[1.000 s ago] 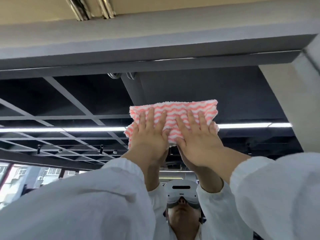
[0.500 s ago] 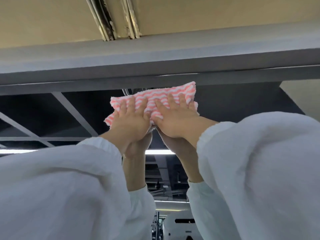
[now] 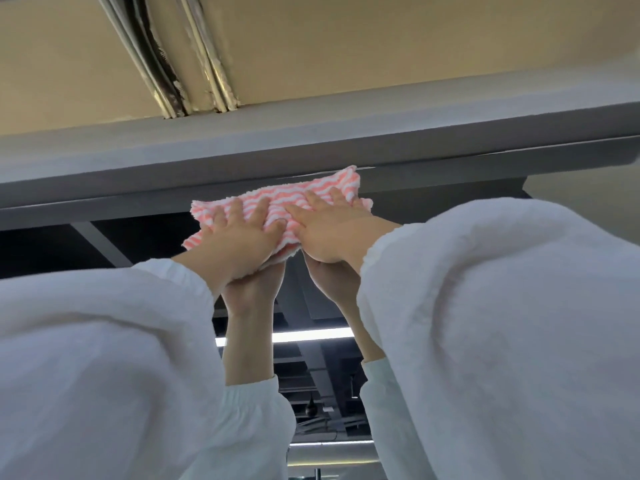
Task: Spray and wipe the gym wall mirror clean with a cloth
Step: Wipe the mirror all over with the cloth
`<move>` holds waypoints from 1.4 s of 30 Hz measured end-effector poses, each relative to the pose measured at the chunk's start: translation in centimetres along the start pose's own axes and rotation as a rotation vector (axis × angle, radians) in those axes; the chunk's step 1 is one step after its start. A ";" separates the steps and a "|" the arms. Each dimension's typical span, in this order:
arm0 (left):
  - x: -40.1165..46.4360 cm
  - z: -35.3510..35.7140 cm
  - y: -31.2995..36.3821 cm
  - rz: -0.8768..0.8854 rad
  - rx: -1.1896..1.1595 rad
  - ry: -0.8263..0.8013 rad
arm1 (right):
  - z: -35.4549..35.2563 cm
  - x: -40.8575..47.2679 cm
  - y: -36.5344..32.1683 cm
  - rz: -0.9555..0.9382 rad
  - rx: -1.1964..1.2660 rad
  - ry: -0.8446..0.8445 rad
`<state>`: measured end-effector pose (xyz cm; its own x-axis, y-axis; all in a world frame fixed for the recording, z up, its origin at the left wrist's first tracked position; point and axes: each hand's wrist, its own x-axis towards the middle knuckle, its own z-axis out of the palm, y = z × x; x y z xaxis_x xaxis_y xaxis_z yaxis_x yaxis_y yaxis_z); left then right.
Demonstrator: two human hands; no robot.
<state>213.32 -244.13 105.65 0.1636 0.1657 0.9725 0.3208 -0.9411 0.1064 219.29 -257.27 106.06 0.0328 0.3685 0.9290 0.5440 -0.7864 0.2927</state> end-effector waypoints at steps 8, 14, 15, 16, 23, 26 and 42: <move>1.3 2.2 13.3 0.038 0.081 0.076 | -1.1 -2.7 13.0 0.063 0.028 0.074; 1.3 4.1 26.2 0.117 0.036 0.121 | -1.8 -4.8 25.7 0.198 0.035 0.135; 1.3 4.4 28.3 0.130 0.033 0.118 | -1.9 -5.4 27.7 0.212 0.025 0.124; 1.2 4.6 30.2 0.144 0.026 0.104 | -2.1 -6.2 29.4 0.193 0.005 0.083; -0.9 6.4 41.8 0.234 0.005 0.074 | -3.4 -12.4 39.1 0.214 -0.061 0.017; -2.0 6.9 44.3 0.264 0.000 0.043 | -3.2 -13.7 41.4 0.256 -0.049 -0.006; -3.7 5.8 35.6 0.271 0.020 0.011 | -2.0 -14.8 32.3 0.240 0.033 -0.057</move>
<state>229.58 -276.50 104.61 0.2362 -0.0948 0.9671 0.2849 -0.9448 -0.1622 234.67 -289.17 102.23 0.2112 0.2013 0.9565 0.5418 -0.8386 0.0568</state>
